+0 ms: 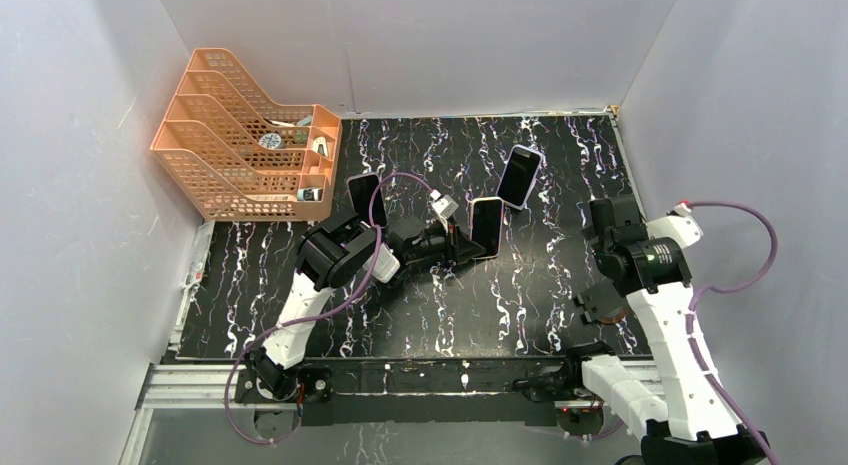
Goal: Place the phone on the phone stand
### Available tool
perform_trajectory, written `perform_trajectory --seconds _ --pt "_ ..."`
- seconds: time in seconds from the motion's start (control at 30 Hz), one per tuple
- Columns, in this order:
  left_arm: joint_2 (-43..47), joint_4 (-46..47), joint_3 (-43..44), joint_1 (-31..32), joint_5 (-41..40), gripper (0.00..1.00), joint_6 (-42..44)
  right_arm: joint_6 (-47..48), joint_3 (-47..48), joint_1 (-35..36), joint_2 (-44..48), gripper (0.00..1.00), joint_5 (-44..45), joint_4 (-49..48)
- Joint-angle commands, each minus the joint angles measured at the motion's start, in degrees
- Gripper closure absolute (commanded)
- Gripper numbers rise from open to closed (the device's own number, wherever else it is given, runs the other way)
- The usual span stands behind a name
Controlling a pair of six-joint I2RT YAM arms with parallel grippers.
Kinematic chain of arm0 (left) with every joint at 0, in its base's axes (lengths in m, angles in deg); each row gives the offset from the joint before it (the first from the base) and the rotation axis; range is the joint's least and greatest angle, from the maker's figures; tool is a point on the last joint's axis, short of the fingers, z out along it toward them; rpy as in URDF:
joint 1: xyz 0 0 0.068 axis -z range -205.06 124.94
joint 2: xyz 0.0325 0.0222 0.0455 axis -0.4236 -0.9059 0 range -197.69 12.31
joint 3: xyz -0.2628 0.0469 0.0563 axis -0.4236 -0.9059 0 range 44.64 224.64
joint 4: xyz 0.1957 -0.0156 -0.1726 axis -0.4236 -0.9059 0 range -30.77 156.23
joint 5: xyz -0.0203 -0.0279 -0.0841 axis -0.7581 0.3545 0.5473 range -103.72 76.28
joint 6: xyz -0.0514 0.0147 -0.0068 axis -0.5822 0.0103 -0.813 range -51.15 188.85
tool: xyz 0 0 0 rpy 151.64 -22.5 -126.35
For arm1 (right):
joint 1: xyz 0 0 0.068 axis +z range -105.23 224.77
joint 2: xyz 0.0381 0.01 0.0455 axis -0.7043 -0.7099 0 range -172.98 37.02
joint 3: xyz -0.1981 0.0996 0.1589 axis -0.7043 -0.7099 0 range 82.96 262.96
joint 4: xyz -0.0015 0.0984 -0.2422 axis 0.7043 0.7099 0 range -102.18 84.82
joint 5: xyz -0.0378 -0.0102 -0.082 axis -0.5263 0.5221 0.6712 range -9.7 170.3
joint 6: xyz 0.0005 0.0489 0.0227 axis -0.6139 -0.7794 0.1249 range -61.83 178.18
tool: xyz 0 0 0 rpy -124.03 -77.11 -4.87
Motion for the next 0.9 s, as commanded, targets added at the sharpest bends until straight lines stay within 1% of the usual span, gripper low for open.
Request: perform_trajectory --seconds 0.0,0.1,0.33,0.47,0.87 --pt "2.49 0.41 -0.42 -0.78 0.55 1.00 0.40 -16.14 0.82 -0.18 2.11 0.01 6.28 14.04" --pt "2.72 0.47 -0.80 -1.03 0.50 1.00 0.40 -19.70 -2.16 -0.21 4.11 0.01 6.61 13.93" --pt "1.98 0.59 -0.43 -1.39 1.16 1.00 -0.46 -24.95 -9.28 -0.20 1.48 0.01 6.51 13.61" --pt "1.23 0.60 -0.04 -1.65 1.60 1.00 -0.80 -25.33 -13.07 -0.23 0.23 0.01 6.77 11.22" --pt "-2.30 0.78 1.42 -2.11 2.72 1.00 -2.23 -21.52 -27.00 -0.42 0.86 0.01 3.61 -7.80"
